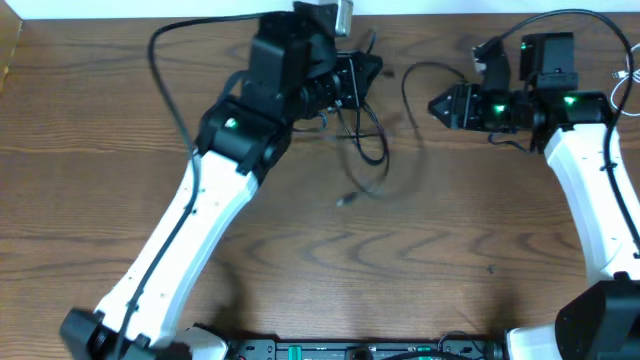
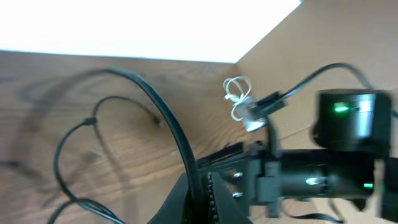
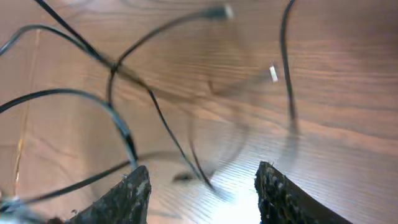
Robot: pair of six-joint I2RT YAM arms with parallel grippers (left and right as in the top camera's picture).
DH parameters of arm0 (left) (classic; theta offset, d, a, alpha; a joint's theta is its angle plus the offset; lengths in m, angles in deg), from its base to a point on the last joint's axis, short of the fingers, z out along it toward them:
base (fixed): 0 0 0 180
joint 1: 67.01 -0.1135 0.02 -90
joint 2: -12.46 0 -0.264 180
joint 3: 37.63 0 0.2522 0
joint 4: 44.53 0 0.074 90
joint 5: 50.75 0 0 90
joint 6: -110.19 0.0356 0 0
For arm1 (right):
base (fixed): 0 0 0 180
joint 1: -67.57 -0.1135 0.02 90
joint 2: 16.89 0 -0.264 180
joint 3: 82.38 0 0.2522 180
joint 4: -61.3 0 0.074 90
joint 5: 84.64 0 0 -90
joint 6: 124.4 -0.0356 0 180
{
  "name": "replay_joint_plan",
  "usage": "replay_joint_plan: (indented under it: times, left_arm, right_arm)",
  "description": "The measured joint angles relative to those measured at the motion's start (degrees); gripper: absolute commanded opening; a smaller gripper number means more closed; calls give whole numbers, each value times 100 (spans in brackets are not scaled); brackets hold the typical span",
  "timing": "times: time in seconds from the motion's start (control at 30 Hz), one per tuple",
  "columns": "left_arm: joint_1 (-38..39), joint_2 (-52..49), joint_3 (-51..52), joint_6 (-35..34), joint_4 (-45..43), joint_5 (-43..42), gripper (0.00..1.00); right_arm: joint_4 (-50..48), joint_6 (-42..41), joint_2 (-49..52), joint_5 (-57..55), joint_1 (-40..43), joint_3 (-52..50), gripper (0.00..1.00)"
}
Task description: Untangle cables
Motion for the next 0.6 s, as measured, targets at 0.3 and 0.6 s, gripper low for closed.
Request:
replay_joint_plan:
  times: [0.3,0.6]
  left_arm:
    - [-116,164,2,-127,-151,0,7]
    - [-428,164,2,-238,-146,-280,8]
  right_arm:
    - [-369,151,0,557,-339,0,53]
    - [-409,1189,0,885,-767,0,63]
